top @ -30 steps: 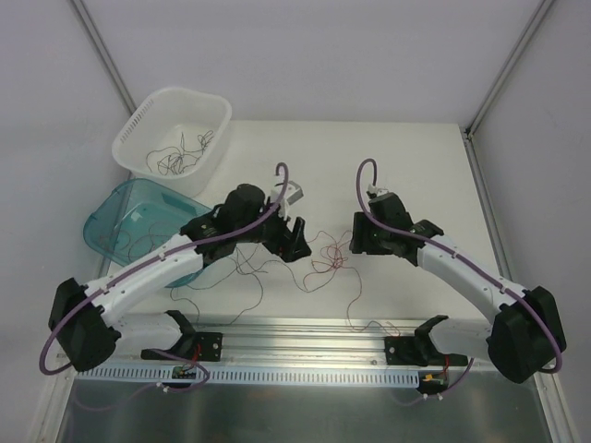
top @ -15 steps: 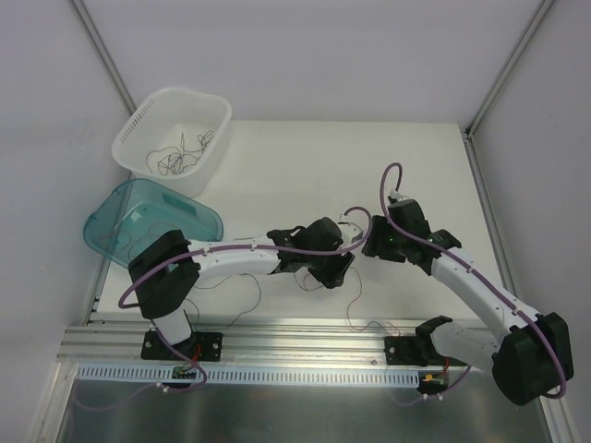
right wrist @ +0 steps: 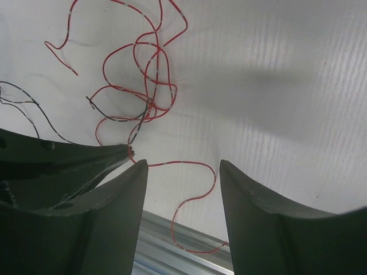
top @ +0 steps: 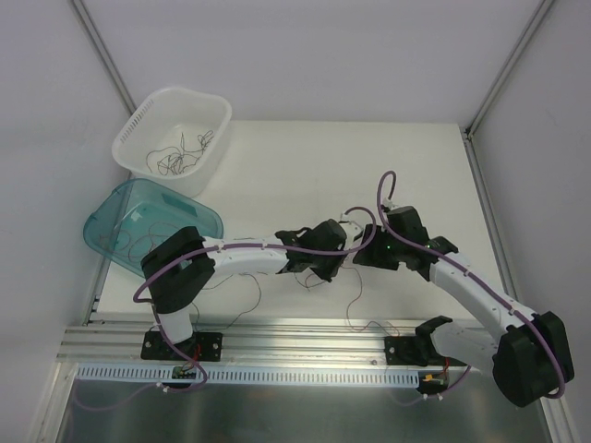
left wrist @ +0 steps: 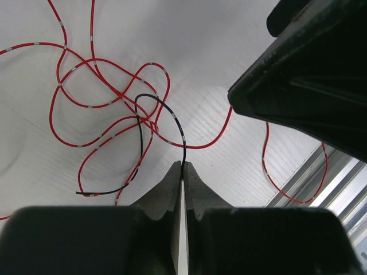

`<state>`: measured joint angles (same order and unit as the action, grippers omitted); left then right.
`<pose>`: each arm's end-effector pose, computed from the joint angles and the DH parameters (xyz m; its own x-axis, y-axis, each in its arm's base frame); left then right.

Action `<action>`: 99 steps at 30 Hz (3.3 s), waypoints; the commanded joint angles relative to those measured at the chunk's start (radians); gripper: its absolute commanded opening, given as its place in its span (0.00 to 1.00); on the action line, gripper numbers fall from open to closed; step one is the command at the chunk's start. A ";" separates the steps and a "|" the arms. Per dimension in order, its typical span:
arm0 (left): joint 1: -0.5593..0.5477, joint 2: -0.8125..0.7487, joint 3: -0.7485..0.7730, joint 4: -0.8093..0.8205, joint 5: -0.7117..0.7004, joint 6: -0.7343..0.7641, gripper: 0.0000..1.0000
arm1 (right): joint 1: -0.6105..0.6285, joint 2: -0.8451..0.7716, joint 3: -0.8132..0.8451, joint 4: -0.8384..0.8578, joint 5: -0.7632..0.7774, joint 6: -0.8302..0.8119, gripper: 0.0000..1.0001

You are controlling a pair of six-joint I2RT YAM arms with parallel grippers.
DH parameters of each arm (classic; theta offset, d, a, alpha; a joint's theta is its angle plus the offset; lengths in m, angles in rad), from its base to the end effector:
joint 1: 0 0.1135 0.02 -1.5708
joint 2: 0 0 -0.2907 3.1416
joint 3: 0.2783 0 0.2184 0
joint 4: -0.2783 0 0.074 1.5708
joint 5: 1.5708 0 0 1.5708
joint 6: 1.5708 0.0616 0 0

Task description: Untangle the cables

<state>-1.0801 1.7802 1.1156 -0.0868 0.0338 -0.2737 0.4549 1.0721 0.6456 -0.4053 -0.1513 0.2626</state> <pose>0.1781 -0.3377 0.2230 -0.5511 0.4583 -0.6973 0.7729 0.5952 -0.2197 0.1646 0.0909 0.2368 -0.7776 -0.0947 -0.6215 -0.3352 0.8988 0.2824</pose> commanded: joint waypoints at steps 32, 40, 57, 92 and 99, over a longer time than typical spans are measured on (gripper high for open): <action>0.336 -0.571 -0.037 -0.031 0.124 -0.068 0.00 | -0.143 0.072 -0.034 0.051 -0.140 -0.086 0.01; 0.421 -0.717 -0.028 -0.120 0.091 -0.028 0.00 | -0.275 0.014 0.020 -0.044 -0.045 -0.010 0.01; 0.419 -0.628 -0.349 -0.172 -0.182 -0.222 0.41 | -0.183 0.048 0.123 -0.116 0.010 -0.074 0.66; 0.410 -0.353 -0.185 -0.307 -0.197 -0.202 0.00 | -0.156 0.009 0.072 -0.073 -0.039 -0.086 0.77; 0.408 -0.499 0.059 -0.314 -0.114 -0.131 0.00 | -0.156 -0.001 0.085 -0.090 -0.028 -0.098 0.77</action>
<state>-0.6678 1.3735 1.0370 -0.4152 -0.1257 -0.4603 0.2924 1.0969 0.7212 -0.4847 -0.1871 0.1783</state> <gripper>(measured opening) 0.010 0.775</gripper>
